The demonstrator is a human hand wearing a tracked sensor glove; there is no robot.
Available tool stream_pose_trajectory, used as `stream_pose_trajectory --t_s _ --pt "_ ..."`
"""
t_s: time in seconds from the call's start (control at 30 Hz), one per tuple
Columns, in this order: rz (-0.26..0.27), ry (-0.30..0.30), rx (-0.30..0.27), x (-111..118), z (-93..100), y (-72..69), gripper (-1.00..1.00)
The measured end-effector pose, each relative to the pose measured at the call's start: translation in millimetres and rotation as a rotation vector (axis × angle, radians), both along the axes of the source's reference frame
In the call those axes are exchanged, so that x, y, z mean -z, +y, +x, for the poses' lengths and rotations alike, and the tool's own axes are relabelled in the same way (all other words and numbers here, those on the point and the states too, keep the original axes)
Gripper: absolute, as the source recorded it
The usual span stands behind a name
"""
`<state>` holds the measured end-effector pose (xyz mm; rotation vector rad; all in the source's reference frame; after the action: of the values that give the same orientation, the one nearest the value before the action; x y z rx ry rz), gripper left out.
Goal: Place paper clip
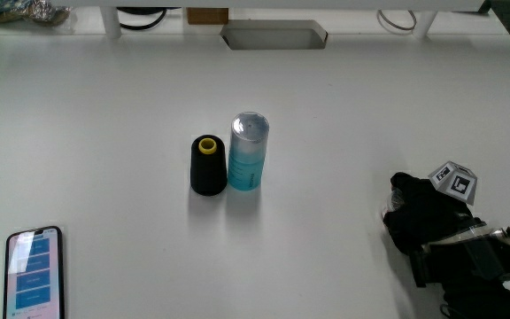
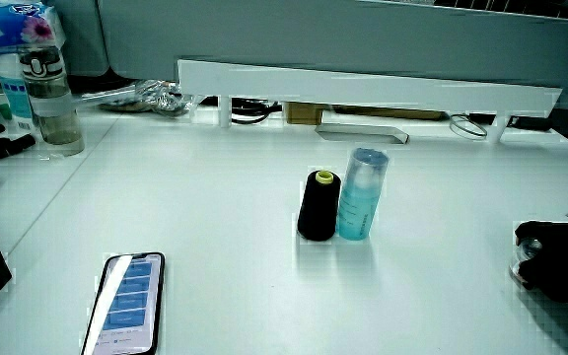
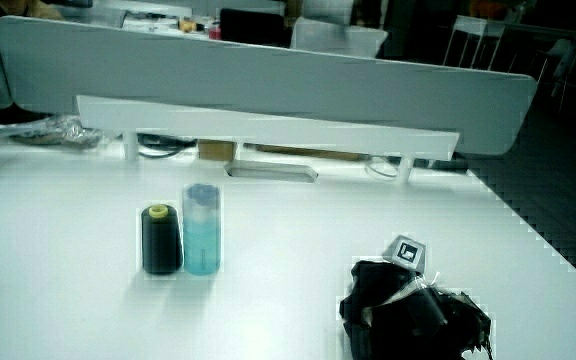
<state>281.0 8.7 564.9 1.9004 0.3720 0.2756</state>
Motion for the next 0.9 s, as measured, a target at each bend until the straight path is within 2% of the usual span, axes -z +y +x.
stream_pose_trajectory --t_s 0.07,0.1,0.13,0.2,0.3,0.47,0.53,0.6,0.63,0.7,0.73,0.8,0.83,0.87,0.9 --pt "-0.032 0.003 -0.017 -7.8 4.1 3.4 0.0" --pt "-0.021 -0.014 -0.032 -4.9 4.3 4.9 0.0" --pt "-0.013 -0.003 -0.042 -6.8 6.7 5.4 0.0" --pt "-0.005 0.008 -0.016 -5.5 5.1 4.9 0.0" --pt "-0.021 0.01 -0.022 -6.8 3.8 6.2 0.0" --pt "-0.042 0.001 -0.035 -9.5 8.6 7.8 -0.42" --pt "-0.041 -0.031 -0.057 -9.3 10.4 9.1 -0.58" --pt "-0.043 -0.017 -0.042 -11.6 12.3 9.6 -0.75" --pt "-0.051 -0.035 -0.049 -11.0 13.0 9.9 -0.83" --pt "-0.025 -0.029 -0.046 -6.1 14.1 9.1 -1.0" --pt "-0.011 -0.033 -0.046 -2.7 14.3 8.0 -1.0" --pt "0.053 -0.023 -0.034 5.7 14.4 5.0 -1.0" --pt "0.082 -0.04 -0.04 12.5 12.9 3.8 -1.0" --pt "0.145 -0.039 -0.044 21.5 10.6 2.7 -1.0" --pt "0.166 -0.032 -0.043 24.3 10.5 1.9 -1.0"
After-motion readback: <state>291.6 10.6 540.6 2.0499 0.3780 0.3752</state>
